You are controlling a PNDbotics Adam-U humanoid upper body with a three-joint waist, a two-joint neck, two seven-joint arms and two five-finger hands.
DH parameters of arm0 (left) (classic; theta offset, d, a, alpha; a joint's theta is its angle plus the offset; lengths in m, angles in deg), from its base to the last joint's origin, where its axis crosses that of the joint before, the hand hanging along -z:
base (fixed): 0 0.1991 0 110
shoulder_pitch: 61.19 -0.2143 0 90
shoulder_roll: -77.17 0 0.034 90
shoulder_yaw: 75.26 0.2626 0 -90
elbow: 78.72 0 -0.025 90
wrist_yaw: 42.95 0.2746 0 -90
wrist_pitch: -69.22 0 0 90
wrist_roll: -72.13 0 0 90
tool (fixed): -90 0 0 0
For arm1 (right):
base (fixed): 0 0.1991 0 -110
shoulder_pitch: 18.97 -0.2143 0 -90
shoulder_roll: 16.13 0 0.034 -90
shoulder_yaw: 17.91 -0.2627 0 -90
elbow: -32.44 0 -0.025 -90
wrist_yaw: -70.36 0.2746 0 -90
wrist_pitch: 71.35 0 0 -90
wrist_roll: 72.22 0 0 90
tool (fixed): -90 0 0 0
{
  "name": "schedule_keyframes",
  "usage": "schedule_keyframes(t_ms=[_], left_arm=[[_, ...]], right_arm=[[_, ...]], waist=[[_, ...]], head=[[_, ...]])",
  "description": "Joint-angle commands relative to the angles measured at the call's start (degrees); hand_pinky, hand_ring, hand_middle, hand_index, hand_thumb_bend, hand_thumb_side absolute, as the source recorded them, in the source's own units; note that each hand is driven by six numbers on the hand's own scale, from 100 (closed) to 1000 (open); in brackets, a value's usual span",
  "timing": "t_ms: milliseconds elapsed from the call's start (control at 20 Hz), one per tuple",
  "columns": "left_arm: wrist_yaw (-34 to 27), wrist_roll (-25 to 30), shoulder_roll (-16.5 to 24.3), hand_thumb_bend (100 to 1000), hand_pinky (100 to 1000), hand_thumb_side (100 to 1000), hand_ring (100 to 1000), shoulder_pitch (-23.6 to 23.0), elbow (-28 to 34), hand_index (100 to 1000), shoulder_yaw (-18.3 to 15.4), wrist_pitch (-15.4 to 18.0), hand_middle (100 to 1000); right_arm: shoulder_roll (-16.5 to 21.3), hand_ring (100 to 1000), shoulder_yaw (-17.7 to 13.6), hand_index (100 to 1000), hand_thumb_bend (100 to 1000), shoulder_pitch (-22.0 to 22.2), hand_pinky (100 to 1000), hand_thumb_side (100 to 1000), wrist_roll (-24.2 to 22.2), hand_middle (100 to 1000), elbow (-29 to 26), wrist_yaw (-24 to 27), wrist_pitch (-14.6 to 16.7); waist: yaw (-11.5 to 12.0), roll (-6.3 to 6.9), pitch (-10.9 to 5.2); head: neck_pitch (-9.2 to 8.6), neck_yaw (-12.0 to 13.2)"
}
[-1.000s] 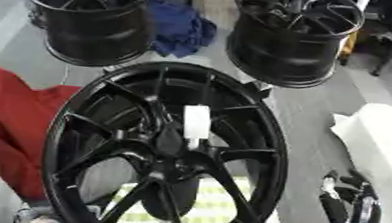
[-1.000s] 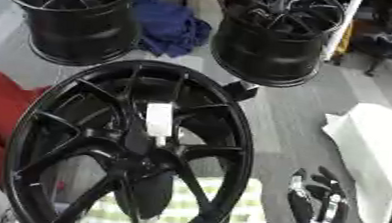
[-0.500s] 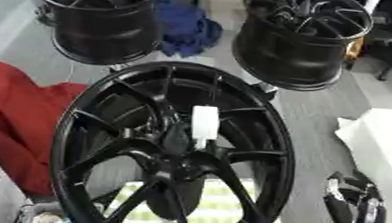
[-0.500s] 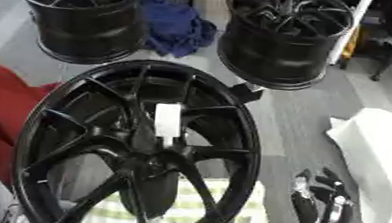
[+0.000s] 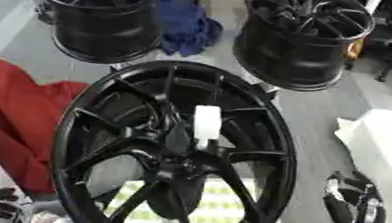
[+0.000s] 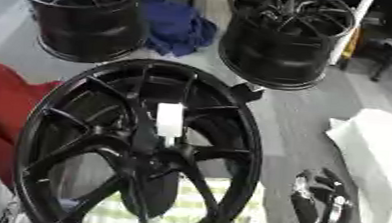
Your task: Pull the pin out of the wheel hub.
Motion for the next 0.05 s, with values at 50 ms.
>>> schedule_keyframes(t_ms=[50], left_arm=[[-0.4, 19.9, 1.0, 100, 669, 977, 647, 0.3, -1.0, 828, 0.5, 19.9, 669]], right_arm=[[0.6, 598, 0.1, 811, 190, -0.6, 667, 433, -0.2, 643, -1.4, -0.1, -0.1]], waist=[[0.1, 0.19, -0.3]], head=[[-0.25, 0.1]])
